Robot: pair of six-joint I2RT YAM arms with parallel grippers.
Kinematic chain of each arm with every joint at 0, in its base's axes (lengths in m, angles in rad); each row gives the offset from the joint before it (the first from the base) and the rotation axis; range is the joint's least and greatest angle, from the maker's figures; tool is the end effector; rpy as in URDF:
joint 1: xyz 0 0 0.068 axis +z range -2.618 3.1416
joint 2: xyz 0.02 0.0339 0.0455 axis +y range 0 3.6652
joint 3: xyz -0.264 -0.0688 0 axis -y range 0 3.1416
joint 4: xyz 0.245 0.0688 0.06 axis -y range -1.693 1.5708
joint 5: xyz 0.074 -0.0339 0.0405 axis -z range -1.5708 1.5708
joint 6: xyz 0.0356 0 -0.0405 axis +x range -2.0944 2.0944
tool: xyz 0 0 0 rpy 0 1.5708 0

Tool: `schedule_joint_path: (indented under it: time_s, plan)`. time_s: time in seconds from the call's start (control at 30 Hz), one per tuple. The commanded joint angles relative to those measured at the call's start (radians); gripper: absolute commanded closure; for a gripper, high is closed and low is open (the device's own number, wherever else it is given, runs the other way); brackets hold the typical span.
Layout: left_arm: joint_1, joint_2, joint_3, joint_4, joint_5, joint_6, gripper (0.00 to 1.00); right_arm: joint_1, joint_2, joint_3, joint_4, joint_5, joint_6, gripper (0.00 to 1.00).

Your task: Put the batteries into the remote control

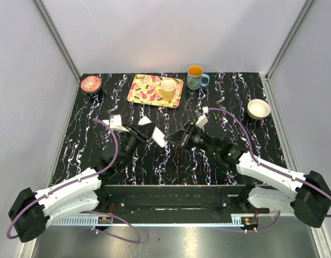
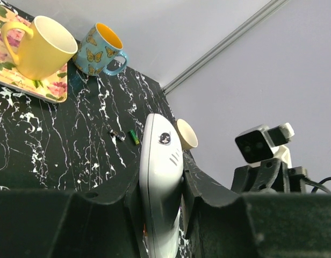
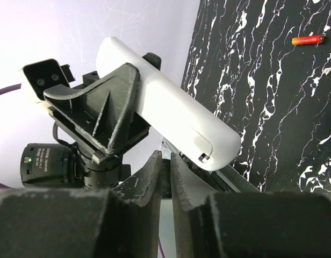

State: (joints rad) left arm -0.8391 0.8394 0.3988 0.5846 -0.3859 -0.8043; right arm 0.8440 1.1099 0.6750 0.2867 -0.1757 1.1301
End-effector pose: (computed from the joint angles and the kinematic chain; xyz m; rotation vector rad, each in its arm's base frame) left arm 0.1414 -0.1374 0.2751 -0.3105 1.4962 -1.0629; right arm 0.1667 0.1969 0.2850 0.1349 2.0013 1.5353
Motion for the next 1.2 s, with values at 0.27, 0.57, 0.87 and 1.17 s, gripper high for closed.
schedule_joint_path:
  time_s: [0.27,0.57,0.87,1.17]
  plan:
    - [-0.006,-0.023,0.014,0.021,-0.019,0.010,1.00,0.006,-0.035,0.031,0.002,-0.011,-0.013,0.66]
    - [-0.005,-0.033,0.026,0.027,-0.031,0.024,1.00,0.007,-0.030,-0.005,0.005,-0.025,0.028,0.57]
    - [-0.005,-0.042,0.029,0.029,-0.021,0.014,1.00,0.006,0.004,0.011,-0.001,-0.034,0.031,0.59]
    - [-0.006,-0.043,0.032,0.034,-0.015,0.011,1.00,0.006,0.019,0.012,0.000,-0.041,0.037,0.57]
